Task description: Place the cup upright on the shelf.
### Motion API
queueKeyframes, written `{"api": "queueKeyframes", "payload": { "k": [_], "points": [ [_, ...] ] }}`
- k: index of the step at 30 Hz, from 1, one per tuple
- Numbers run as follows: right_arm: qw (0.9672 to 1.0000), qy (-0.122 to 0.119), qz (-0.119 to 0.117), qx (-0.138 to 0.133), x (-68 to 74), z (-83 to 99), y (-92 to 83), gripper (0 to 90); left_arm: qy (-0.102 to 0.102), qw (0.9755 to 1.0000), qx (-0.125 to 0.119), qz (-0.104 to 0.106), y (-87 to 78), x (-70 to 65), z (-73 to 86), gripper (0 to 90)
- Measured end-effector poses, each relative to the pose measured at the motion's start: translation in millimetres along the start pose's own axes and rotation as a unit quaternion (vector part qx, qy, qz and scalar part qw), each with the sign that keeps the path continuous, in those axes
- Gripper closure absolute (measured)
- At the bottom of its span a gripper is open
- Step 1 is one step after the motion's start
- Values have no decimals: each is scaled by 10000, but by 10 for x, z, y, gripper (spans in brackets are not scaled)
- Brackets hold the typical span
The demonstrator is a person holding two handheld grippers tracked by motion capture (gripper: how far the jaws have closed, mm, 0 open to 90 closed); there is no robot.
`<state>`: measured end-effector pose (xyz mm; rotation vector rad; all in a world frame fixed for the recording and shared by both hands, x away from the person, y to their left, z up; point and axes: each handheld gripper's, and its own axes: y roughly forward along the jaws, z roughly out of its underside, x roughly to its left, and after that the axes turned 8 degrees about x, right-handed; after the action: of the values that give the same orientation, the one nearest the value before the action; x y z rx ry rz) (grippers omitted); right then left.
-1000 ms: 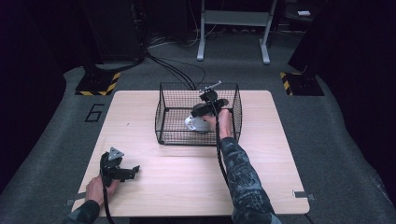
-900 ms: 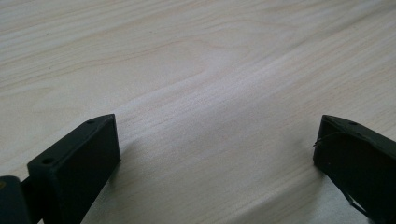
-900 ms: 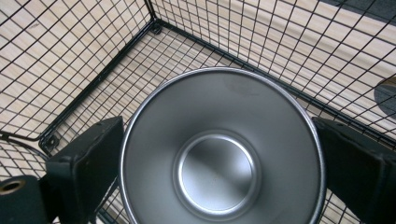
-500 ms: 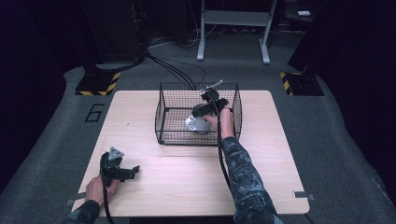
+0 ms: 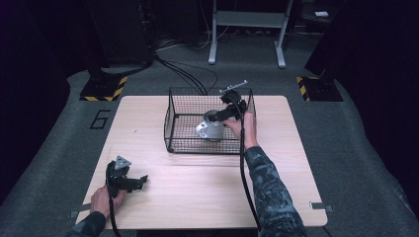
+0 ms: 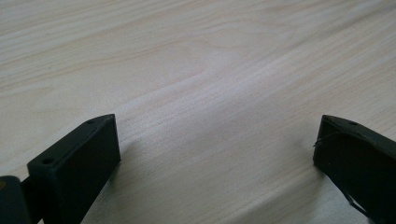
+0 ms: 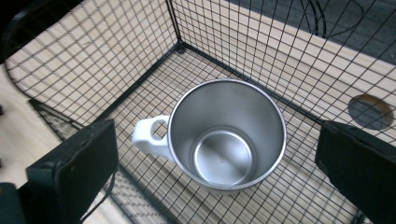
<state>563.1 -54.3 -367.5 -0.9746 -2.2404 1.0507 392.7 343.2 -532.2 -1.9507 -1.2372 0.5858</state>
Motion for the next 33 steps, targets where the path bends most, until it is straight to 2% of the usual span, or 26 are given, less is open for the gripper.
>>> {"api": "queueKeyframes", "payload": {
  "k": [2, 4, 6, 9, 10, 14, 17, 18, 22, 26, 27, 29, 31, 33],
  "points": [
    [9999, -139, -34, -71, 49, 55, -143, 0, -7, 10000, 11, 11, -1, -2, 1, 3],
    [9998, -164, -33, -111, 72, 76, -185, 0, -7, 10000, 17, 12, -2, -2, 1, 3],
    [9992, -370, -18, -180, 133, 152, -321, 0, -2, 10000, 7, 4, -1, -1, 0, 3],
    [9992, -340, -52, -200, 178, 199, -390, 0, -1, 10000, 3, 2, -1, 0, 0, 3],
    [9987, -468, -42, -220, 186, 226, -423, 0, -10, 10000, 24, 16, -3, -3, 1, 3],
    [9978, -598, -21, -285, 280, 392, -575, 0, -5, 10000, 10, 10, -1, -1, 1, 3],
    [9977, -594, -30, -330, 305, 461, -614, 0, -8, 10000, 15, 13, -2, -2, 1, 3],
    [9975, -620, -30, -346, 327, 557, -664, 0, -10, 10000, 21, 16, -3, -3, 1, 3],
    [9972, -650, 38, -374, 353, 703, -719, 0, -9, 10000, 21, 15, -3, -3, 1, 3],
    [9969, -669, 156, -386, 354, 966, -789, 0, -3, 10000, 14, 7, -2, -2, 1, 3],
    [9969, -669, 156, -386, 354, 966, -789, 0, -8, 10000, 21, 16, -3, -3, 1, 3],
    [9972, -625, 243, -338, 349, 1081, -808, 0, -8, 10000, 21, 15, -3, -3, 1, 3],
    [9975, -516, 310, -365, 309, 1273, -808, 0, -5, 10000, 14, 8, -2, -2, 1, 3],
    [9978, -485, 309, -344, 284, 1335, -811, 0, -9, 10000, 20, 15, -3, -3, 1, 3]
  ]
}}
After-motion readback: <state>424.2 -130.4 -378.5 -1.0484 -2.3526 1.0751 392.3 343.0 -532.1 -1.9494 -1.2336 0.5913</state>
